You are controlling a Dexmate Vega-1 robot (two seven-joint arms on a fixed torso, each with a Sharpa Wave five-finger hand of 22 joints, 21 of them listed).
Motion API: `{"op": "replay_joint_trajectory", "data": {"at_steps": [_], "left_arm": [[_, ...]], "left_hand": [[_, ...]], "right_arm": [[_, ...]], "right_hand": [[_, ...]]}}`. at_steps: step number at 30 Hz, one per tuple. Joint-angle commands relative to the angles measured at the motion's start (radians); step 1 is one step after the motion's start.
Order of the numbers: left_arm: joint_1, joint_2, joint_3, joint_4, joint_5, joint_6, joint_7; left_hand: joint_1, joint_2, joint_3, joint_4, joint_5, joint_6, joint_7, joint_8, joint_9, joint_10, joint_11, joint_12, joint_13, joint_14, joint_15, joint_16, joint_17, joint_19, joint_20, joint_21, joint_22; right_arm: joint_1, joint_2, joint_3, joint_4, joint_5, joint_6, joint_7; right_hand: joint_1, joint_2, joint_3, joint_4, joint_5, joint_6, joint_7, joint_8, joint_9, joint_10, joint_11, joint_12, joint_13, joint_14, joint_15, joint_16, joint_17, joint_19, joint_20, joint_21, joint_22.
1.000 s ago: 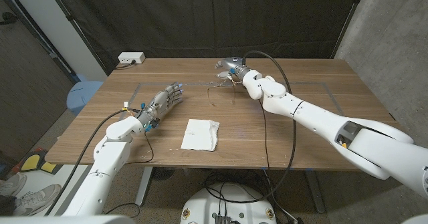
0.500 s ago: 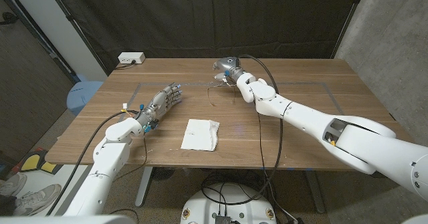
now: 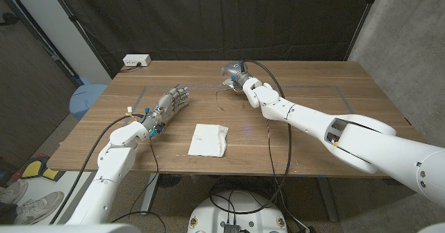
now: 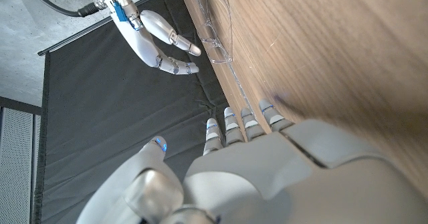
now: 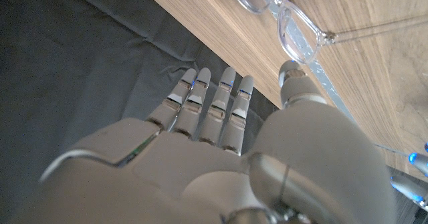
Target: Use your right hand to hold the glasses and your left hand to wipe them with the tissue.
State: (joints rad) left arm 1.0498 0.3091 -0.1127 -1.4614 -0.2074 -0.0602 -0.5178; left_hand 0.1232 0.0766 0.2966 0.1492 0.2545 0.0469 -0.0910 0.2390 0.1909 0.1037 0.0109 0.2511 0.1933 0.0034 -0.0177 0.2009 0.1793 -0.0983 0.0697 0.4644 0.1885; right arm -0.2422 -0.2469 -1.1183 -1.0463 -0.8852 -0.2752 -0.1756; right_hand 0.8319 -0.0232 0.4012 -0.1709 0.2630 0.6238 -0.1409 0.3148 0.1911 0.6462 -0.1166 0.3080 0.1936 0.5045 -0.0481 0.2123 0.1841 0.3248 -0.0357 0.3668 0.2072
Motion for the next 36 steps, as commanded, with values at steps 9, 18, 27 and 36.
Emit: {"op": "replay_joint_trajectory", "data": {"at_steps": [9, 18, 27, 36], "left_arm": [[-0.041, -0.002, 0.015, 0.023, 0.008, -0.001, -0.020], [-0.044, -0.001, 0.015, 0.023, 0.011, 0.004, -0.022], [-0.037, 0.000, 0.007, 0.020, 0.010, 0.017, -0.017], [-0.039, -0.002, 0.002, 0.030, 0.009, 0.006, -0.020]], "left_hand": [[-0.011, -0.004, -0.010, 0.004, 0.003, 0.010, -0.005, -0.005, 0.002, 0.006, 0.000, -0.007, 0.001, 0.008, -0.002, -0.001, 0.004, -0.001, 0.004, -0.001, 0.004], [-0.019, -0.005, -0.016, 0.007, 0.005, 0.011, -0.005, -0.008, 0.002, 0.005, 0.002, -0.010, 0.001, 0.008, -0.003, -0.002, 0.004, -0.002, 0.006, -0.004, 0.004], [-0.025, -0.006, -0.022, 0.009, 0.008, 0.011, -0.005, -0.011, 0.002, 0.005, 0.002, -0.012, 0.001, 0.007, -0.001, -0.004, 0.003, -0.001, 0.008, -0.006, 0.004], [-0.030, -0.007, -0.026, 0.009, 0.010, 0.010, -0.005, -0.014, 0.002, 0.005, 0.002, -0.014, 0.001, 0.005, -0.002, -0.005, 0.003, -0.002, 0.009, -0.008, 0.004]], "right_arm": [[0.025, 0.012, -0.053, 0.091, -0.036, -0.039, 0.052], [0.025, 0.026, -0.058, 0.126, -0.032, -0.009, 0.018], [0.038, 0.074, -0.065, 0.203, -0.017, 0.023, -0.011], [0.068, 0.130, -0.081, 0.308, -0.016, 0.036, -0.043]], "right_hand": [[0.021, -0.014, 0.004, 0.007, 0.021, 0.025, -0.008, 0.009, 0.001, 0.033, -0.016, 0.015, 0.011, 0.011, -0.151, -0.004, 0.006, 0.009, 0.001, 0.009, 0.002], [0.020, -0.025, -0.005, 0.018, 0.034, 0.053, -0.017, 0.017, 0.003, 0.028, -0.027, 0.012, 0.019, 0.008, -0.156, -0.008, 0.013, 0.000, -0.004, 0.007, 0.002], [0.035, 0.000, -0.004, 0.025, 0.044, 0.043, -0.030, 0.009, 0.003, 0.018, -0.034, 0.006, 0.023, 0.004, -0.162, -0.004, 0.022, -0.005, -0.010, 0.006, 0.002], [0.052, 0.025, -0.022, 0.031, 0.046, 0.098, -0.040, 0.025, 0.004, 0.064, -0.041, 0.024, 0.030, 0.037, -0.172, 0.018, 0.035, 0.000, -0.018, 0.010, 0.003]]}}
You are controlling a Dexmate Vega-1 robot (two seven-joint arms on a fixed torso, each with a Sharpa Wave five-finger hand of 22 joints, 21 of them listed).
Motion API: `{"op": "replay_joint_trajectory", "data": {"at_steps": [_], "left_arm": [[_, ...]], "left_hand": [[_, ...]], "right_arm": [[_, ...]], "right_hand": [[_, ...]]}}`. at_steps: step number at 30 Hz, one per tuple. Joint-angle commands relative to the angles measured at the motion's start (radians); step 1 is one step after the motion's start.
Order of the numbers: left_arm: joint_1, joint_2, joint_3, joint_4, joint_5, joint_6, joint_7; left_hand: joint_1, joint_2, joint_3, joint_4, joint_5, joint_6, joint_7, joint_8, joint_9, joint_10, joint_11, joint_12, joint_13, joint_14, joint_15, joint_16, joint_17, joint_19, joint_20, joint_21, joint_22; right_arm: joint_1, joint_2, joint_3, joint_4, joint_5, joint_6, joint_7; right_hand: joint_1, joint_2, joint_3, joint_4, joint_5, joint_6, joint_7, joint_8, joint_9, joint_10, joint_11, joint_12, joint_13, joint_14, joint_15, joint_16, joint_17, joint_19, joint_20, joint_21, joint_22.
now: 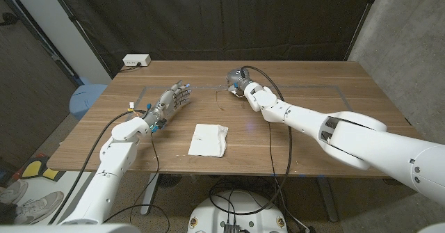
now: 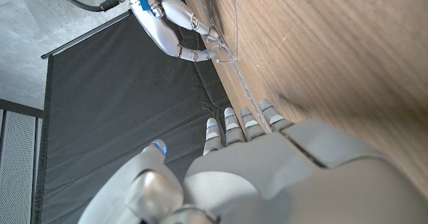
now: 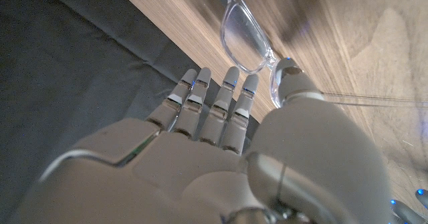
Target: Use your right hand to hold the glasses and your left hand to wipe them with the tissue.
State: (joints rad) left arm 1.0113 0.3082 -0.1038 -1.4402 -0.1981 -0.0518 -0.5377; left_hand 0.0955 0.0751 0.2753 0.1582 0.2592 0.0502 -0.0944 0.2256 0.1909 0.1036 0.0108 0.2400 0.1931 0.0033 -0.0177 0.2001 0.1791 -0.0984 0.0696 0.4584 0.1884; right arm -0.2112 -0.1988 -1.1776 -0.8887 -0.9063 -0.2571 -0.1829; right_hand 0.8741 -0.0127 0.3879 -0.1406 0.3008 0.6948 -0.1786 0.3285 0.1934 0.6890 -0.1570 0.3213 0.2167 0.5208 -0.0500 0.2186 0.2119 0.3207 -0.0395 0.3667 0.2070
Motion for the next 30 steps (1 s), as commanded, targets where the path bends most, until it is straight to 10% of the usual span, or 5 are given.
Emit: {"op": "replay_joint_trajectory", "data": {"at_steps": [1, 14, 30], "left_arm": [[0.000, -0.001, -0.007, 0.009, 0.000, -0.003, 0.001], [-0.034, -0.004, -0.003, 0.051, 0.001, -0.017, -0.013], [-0.057, -0.010, -0.003, 0.079, 0.006, -0.018, -0.021]], "left_hand": [[-0.003, -0.006, -0.005, 0.001, 0.006, 0.006, -0.002, -0.001, 0.002, 0.004, 0.001, -0.004, 0.002, 0.005, -0.001, -0.005, 0.004, -0.001, 0.010, -0.002, 0.004], [-0.009, -0.009, -0.012, 0.001, 0.009, 0.008, -0.003, -0.004, 0.002, 0.005, 0.005, -0.006, 0.002, 0.005, -0.001, -0.006, 0.003, -0.001, 0.010, -0.004, 0.004], [-0.016, -0.012, -0.020, 0.001, 0.012, 0.001, -0.008, -0.010, 0.002, 0.000, 0.007, -0.011, 0.002, 0.001, -0.001, -0.008, 0.003, -0.002, 0.011, -0.008, 0.004]], "right_arm": [[0.043, 0.091, -0.026, 0.168, 0.004, 0.016, -0.035], [0.086, 0.130, -0.065, 0.268, -0.009, -0.005, 0.044], [0.096, 0.154, -0.083, 0.344, -0.006, 0.040, -0.008]], "right_hand": [[0.012, 0.017, -0.010, 0.001, 0.008, 0.028, -0.003, 0.011, 0.001, 0.022, -0.001, 0.011, 0.007, 0.024, -0.171, 0.013, 0.008, 0.004, -0.015, 0.011, 0.003], [0.004, 0.015, -0.024, 0.010, 0.009, 0.044, 0.014, 0.012, 0.001, 0.021, 0.010, 0.011, 0.012, 0.041, -0.167, 0.014, 0.008, 0.025, -0.019, 0.021, 0.004], [0.120, 0.071, -0.004, -0.018, 0.022, 0.328, 0.014, 0.106, 0.003, 0.123, -0.028, 0.044, 0.023, 0.098, -0.179, 0.014, 0.012, 0.037, -0.028, 0.041, 0.006]]}}
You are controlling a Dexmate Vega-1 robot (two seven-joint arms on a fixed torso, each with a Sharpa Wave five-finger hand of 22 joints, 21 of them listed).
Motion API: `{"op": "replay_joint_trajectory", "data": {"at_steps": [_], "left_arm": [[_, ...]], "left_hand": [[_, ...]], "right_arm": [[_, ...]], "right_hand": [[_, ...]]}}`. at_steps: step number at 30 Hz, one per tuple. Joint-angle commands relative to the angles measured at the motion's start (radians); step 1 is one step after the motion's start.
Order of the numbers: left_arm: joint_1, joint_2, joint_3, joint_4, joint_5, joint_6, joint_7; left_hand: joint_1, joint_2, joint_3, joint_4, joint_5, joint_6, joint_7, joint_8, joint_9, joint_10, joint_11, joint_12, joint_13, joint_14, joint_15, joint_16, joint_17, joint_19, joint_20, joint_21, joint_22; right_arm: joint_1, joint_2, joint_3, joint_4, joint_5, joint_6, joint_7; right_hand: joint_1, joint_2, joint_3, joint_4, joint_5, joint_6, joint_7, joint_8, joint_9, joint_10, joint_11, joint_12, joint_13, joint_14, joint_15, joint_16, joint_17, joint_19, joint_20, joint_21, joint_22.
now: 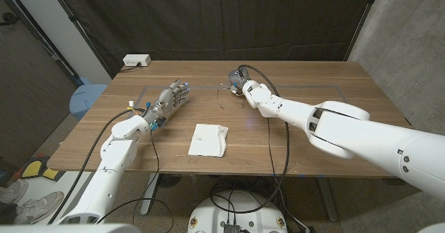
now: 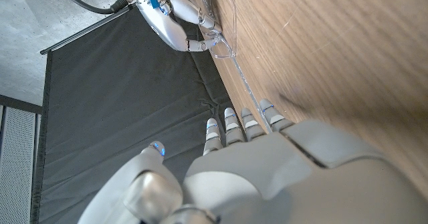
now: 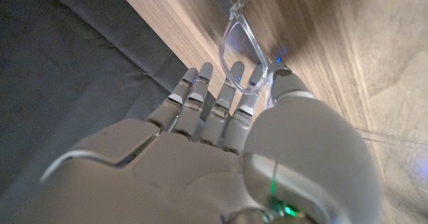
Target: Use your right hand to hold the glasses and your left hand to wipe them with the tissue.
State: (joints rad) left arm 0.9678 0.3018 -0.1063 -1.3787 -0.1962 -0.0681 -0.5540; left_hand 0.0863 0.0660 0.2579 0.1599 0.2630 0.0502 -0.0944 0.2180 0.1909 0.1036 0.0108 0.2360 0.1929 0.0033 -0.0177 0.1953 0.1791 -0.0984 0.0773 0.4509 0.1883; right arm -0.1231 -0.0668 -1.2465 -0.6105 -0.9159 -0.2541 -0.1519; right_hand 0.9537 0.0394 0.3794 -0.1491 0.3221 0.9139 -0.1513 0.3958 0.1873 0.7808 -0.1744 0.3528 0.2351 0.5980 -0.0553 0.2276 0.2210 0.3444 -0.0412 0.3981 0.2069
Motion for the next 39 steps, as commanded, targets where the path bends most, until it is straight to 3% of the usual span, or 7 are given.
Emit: {"op": "replay_joint_trajectory", "data": {"at_steps": [1, 7, 12, 18, 27, 36, 39], "left_arm": [[-0.014, -0.004, -0.001, 0.017, 0.003, -0.001, -0.005], [-0.013, -0.004, -0.002, 0.015, 0.006, -0.001, -0.006], [-0.016, 0.000, 0.003, 0.015, 0.009, 0.004, -0.016], [-0.024, 0.009, 0.018, 0.011, 0.018, 0.007, -0.033], [-0.037, 0.039, 0.052, -0.011, 0.054, 0.001, -0.059], [-0.017, 0.117, 0.099, -0.103, 0.124, 0.008, -0.088], [-0.001, 0.150, 0.108, -0.147, 0.145, 0.008, -0.097]], "left_hand": [[-0.008, -0.003, -0.003, -0.001, 0.009, 0.001, -0.008, -0.003, 0.002, 0.000, 0.007, -0.007, 0.002, 0.001, 0.000, -0.003, 0.003, -0.002, 0.004, -0.001, 0.004], [-0.010, -0.005, -0.006, -0.001, 0.010, 0.000, -0.008, -0.004, 0.002, -0.001, 0.007, -0.008, 0.002, 0.000, -0.001, -0.003, 0.003, -0.002, 0.005, -0.002, 0.004], [-0.012, -0.006, -0.009, -0.002, 0.011, -0.002, -0.009, -0.006, 0.002, 0.000, 0.007, -0.008, 0.002, 0.000, -0.001, -0.004, 0.003, -0.001, 0.004, -0.003, 0.004], [-0.014, -0.007, -0.011, -0.002, 0.012, 0.000, -0.011, -0.006, 0.002, 0.001, 0.006, -0.009, 0.002, -0.001, -0.002, -0.004, 0.003, 0.000, 0.003, -0.004, 0.004], [-0.002, -0.017, -0.014, -0.015, 0.015, -0.001, -0.018, -0.008, 0.001, 0.000, -0.002, -0.011, 0.002, -0.003, -0.005, -0.006, 0.002, -0.001, -0.001, -0.008, 0.002], [0.142, -0.057, 0.003, -0.115, 0.021, 0.057, -0.011, 0.009, 0.001, 0.026, -0.036, -0.010, 0.003, 0.096, 0.017, 0.021, 0.007, 0.007, 0.015, -0.028, 0.001], [0.165, -0.059, 0.008, -0.130, 0.020, 0.067, -0.013, 0.012, 0.001, 0.037, -0.047, -0.007, 0.004, 0.099, 0.015, 0.021, 0.009, 0.004, 0.022, -0.031, 0.002]], "right_arm": [[0.008, 0.026, -0.014, 0.074, 0.005, 0.039, -0.048], [0.007, 0.034, -0.015, 0.093, 0.010, 0.042, -0.075], [-0.043, -0.053, 0.026, -0.065, 0.026, 0.013, -0.123], [-0.114, -0.149, 0.086, -0.233, 0.040, -0.012, -0.240], [-0.208, -0.237, 0.161, -0.410, 0.046, -0.046, -0.391], [-0.266, -0.279, 0.203, -0.521, 0.035, -0.101, -0.432], [-0.283, -0.292, 0.211, -0.558, 0.027, -0.122, -0.434]], "right_hand": [[0.048, 0.022, 0.006, -0.010, 0.001, 0.124, -0.007, 0.043, 0.008, 0.037, -0.014, 0.015, 0.005, 0.023, -0.175, 0.004, 0.003, 0.014, -0.029, 0.011, 0.006], [0.074, 0.031, -0.001, -0.013, -0.006, 0.156, 0.013, 0.050, 0.006, 0.045, -0.020, 0.017, 0.007, 0.028, -0.179, 0.009, 0.007, 0.007, -0.041, 0.012, 0.007], [0.081, 0.037, -0.009, -0.010, -0.010, 0.153, 0.012, 0.045, 0.007, 0.049, -0.020, 0.018, 0.008, 0.025, -0.180, 0.009, 0.009, 0.000, -0.052, 0.011, 0.008], [0.095, 0.046, -0.015, -0.009, -0.014, 0.158, 0.020, 0.044, 0.007, 0.060, -0.020, 0.022, 0.009, 0.024, -0.182, 0.010, 0.011, -0.003, -0.059, 0.011, 0.009], [0.117, 0.053, -0.030, -0.009, -0.020, 0.172, 0.027, 0.043, 0.008, 0.081, -0.021, 0.028, 0.012, 0.032, -0.183, 0.015, 0.015, 0.002, -0.061, 0.017, 0.009], [0.128, 0.054, -0.039, -0.007, -0.022, 0.177, 0.029, 0.041, 0.009, 0.095, -0.022, 0.033, 0.014, 0.037, -0.181, 0.013, 0.013, 0.008, -0.064, 0.022, 0.009], [0.130, 0.055, -0.040, -0.007, -0.022, 0.177, 0.029, 0.041, 0.009, 0.096, -0.022, 0.033, 0.014, 0.038, -0.182, 0.012, 0.012, 0.009, -0.065, 0.023, 0.010]]}}
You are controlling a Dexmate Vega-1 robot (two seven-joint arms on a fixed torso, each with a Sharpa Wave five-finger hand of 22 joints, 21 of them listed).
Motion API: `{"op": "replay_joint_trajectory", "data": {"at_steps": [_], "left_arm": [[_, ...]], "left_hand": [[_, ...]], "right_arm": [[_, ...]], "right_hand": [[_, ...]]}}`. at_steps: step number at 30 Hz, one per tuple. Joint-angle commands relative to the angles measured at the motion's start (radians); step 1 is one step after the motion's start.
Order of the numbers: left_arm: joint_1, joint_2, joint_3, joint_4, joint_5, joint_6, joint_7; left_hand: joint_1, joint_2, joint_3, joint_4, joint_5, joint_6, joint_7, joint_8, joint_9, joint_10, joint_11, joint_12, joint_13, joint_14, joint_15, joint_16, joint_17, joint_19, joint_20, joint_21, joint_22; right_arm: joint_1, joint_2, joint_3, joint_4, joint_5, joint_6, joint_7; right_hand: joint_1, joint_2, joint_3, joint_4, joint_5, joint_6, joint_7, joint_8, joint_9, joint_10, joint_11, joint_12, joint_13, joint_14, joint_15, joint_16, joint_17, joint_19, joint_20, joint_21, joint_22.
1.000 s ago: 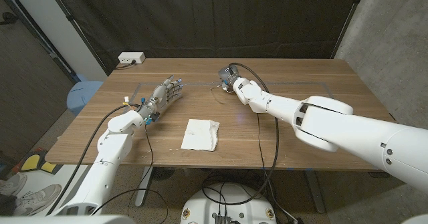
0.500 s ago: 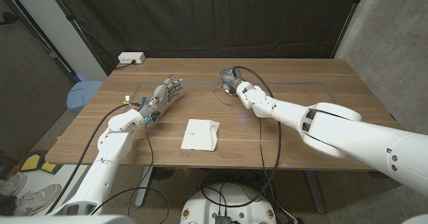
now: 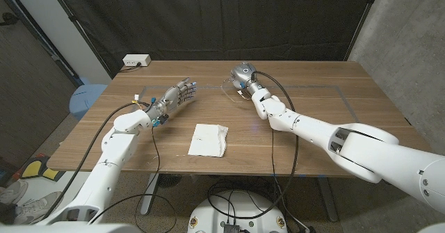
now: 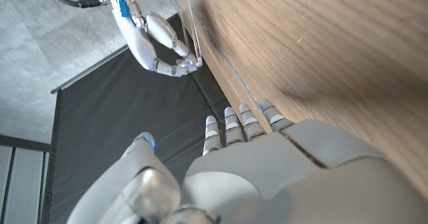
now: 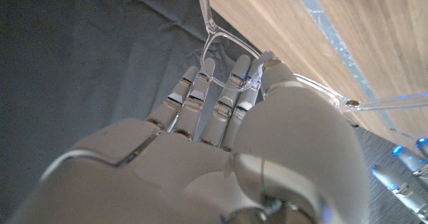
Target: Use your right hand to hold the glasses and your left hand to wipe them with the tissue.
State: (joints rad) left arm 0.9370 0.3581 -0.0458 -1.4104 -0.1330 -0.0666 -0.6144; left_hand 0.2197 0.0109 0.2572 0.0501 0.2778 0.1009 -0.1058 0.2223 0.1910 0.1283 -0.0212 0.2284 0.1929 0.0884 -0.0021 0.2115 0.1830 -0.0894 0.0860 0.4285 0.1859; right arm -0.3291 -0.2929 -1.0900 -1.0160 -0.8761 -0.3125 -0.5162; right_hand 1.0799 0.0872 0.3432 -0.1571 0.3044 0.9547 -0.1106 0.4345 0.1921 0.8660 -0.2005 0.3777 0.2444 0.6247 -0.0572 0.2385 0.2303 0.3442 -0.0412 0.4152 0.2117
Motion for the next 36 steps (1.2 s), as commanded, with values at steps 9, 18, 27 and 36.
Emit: {"op": "replay_joint_trajectory", "data": {"at_steps": [9, 18, 27, 36], "left_arm": [[0.091, 0.203, 0.063, -0.258, 0.152, -0.010, -0.045], [0.156, 0.304, 0.061, -0.389, 0.236, -0.053, -0.006], [0.216, 0.402, 0.052, -0.512, 0.346, -0.074, 0.043], [0.266, 0.476, 0.051, -0.618, 0.486, -0.083, 0.107]], "left_hand": [[0.136, -0.010, 0.031, -0.083, -0.002, 0.048, -0.041, 0.014, 0.002, 0.036, -0.072, 0.004, 0.007, 0.012, -0.007, 0.006, 0.021, -0.017, 0.024, -0.022, 0.009], [0.259, -0.021, 0.056, -0.157, -0.005, 0.107, -0.073, 0.031, 0.003, 0.047, -0.102, 0.002, 0.009, -0.004, -0.007, 0.007, 0.034, -0.018, 0.027, -0.029, 0.014], [0.359, -0.038, 0.070, -0.209, 0.003, 0.131, -0.095, 0.035, 0.005, 0.061, -0.127, 0.003, 0.012, -0.013, -0.001, 0.011, 0.044, -0.008, 0.028, -0.030, 0.015], [0.421, -0.048, 0.077, -0.223, 0.011, 0.142, -0.106, 0.036, 0.006, 0.071, -0.130, 0.005, 0.014, -0.020, 0.006, 0.014, 0.052, -0.002, 0.026, -0.031, 0.016]], "right_arm": [[-0.134, -0.097, 0.082, -0.254, -0.034, -0.123, -0.092], [-0.188, -0.103, 0.125, -0.322, -0.033, -0.174, -0.149], [-0.223, -0.093, 0.159, -0.345, -0.016, -0.189, -0.226], [-0.245, -0.090, 0.175, -0.368, -0.005, -0.205, -0.247]], "right_hand": [[0.010, 0.009, -0.007, 0.003, -0.004, 0.140, -0.009, 0.001, 0.004, 0.018, 0.004, 0.009, 0.006, 0.017, -0.180, -0.001, 0.001, 0.013, -0.066, 0.010, 0.005], [0.015, 0.011, -0.012, 0.006, -0.003, 0.146, -0.005, 0.002, 0.006, 0.025, 0.004, 0.010, 0.007, 0.027, -0.180, -0.001, 0.000, 0.018, -0.064, 0.015, 0.005], [0.020, 0.011, -0.017, 0.008, -0.001, 0.152, -0.005, 0.003, 0.008, 0.037, 0.004, 0.013, 0.009, 0.045, -0.181, 0.000, -0.001, 0.020, -0.066, 0.019, 0.006], [0.026, 0.011, -0.022, 0.008, 0.001, 0.155, -0.005, 0.003, 0.008, 0.040, 0.004, 0.012, 0.010, 0.059, -0.181, 0.002, 0.000, 0.021, -0.066, 0.023, 0.006]]}}
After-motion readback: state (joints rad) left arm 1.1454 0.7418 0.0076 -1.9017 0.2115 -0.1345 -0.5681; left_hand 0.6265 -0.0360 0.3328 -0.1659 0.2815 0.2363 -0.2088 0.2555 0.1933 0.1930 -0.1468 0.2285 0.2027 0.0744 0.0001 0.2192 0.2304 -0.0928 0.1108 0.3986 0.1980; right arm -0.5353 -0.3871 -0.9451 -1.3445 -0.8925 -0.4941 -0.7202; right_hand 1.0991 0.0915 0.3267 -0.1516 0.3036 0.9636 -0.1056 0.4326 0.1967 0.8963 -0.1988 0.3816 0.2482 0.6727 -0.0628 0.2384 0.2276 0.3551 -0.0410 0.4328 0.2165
